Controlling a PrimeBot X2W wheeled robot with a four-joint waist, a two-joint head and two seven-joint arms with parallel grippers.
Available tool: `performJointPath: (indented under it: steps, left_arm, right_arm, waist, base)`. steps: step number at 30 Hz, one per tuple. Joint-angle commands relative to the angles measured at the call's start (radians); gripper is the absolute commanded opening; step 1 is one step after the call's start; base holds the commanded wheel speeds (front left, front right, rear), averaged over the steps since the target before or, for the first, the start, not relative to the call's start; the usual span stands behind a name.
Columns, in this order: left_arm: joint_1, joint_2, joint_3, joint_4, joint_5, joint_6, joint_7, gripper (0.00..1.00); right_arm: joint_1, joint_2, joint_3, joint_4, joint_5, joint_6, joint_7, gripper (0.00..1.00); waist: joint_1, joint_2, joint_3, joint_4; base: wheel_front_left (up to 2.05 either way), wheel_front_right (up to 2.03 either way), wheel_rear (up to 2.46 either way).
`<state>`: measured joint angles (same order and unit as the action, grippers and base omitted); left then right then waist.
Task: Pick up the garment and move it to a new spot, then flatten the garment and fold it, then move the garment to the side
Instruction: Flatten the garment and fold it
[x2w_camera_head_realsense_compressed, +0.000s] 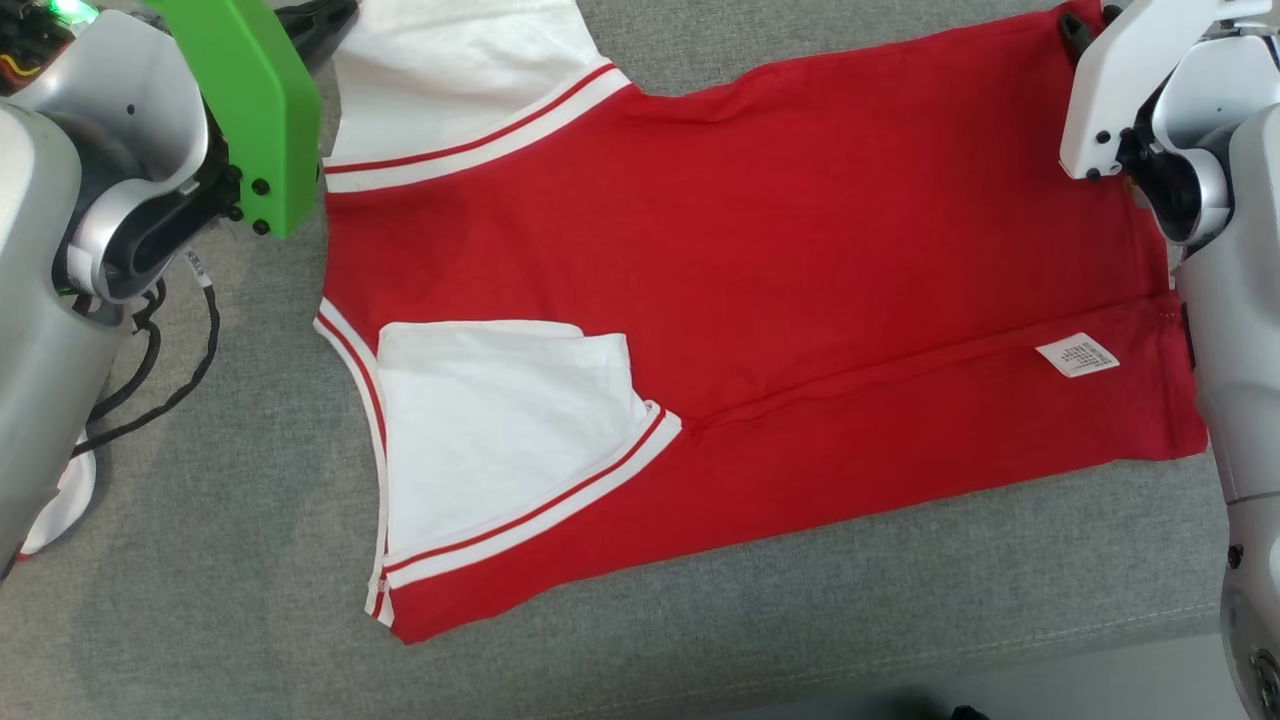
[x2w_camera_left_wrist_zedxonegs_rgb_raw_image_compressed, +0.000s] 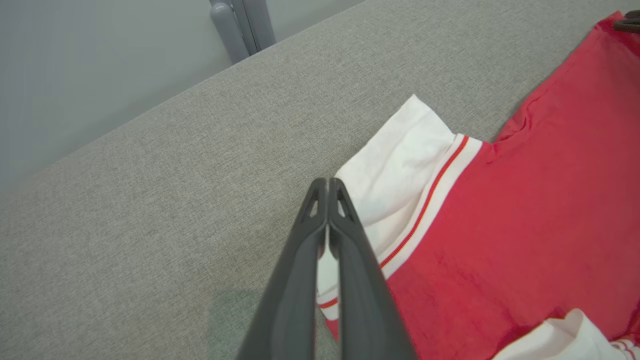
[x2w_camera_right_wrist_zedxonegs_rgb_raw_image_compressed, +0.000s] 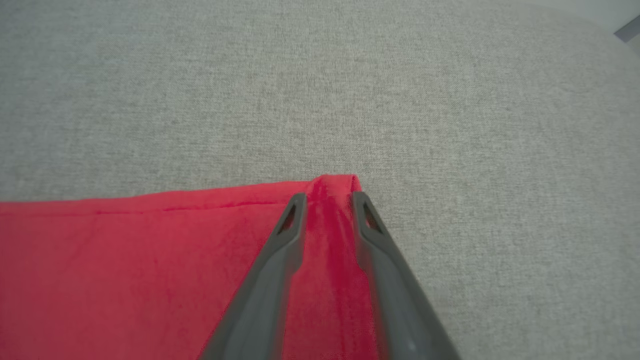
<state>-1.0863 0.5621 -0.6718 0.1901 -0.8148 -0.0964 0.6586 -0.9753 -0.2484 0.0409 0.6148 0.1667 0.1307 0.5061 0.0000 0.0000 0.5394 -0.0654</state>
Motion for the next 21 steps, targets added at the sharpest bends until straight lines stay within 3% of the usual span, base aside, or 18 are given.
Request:
performJointPath:
  steps: [1, 6, 15, 21]
  left_arm:
    - [0.003, -0.003, -0.001, 0.003, -0.005, -0.003, -0.007, 0.00]
    - [-0.001, -0.007, 0.001, 0.014, -0.007, -0.004, -0.020, 0.00]
    - [0.005, 0.000, 0.014, 0.024, -0.003, -0.008, -0.078, 0.00]
    - [0.025, 0.008, 0.034, 0.008, -0.019, -0.015, -0.137, 0.00]
  right_arm:
    - [-0.013, -0.005, -0.004, 0.005, -0.007, 0.000, 0.004, 0.40]
    - [-0.015, -0.008, -0.013, 0.005, -0.013, 0.000, 0.012, 0.00]
    - [0.007, -0.035, -0.029, -0.007, -0.013, 0.000, -0.005, 0.00]
    - [0.038, -0.057, -0.046, -0.049, 0.070, 0.000, -0.042, 0.00]
  waist:
    - [0.0000, 0.0000, 0.000, 0.003]
    - [0.0000, 0.0000, -0.001, 0.011]
    - [0.0000, 0.0000, -0.015, 0.019]
    - [0.0000, 0.0000, -0.043, 0.027]
  base:
    - [0.00, 0.00, 0.00]
    - [0.00, 0.00, 0.00]
    - [0.00, 0.00, 0.00]
    - [0.00, 0.00, 0.00]
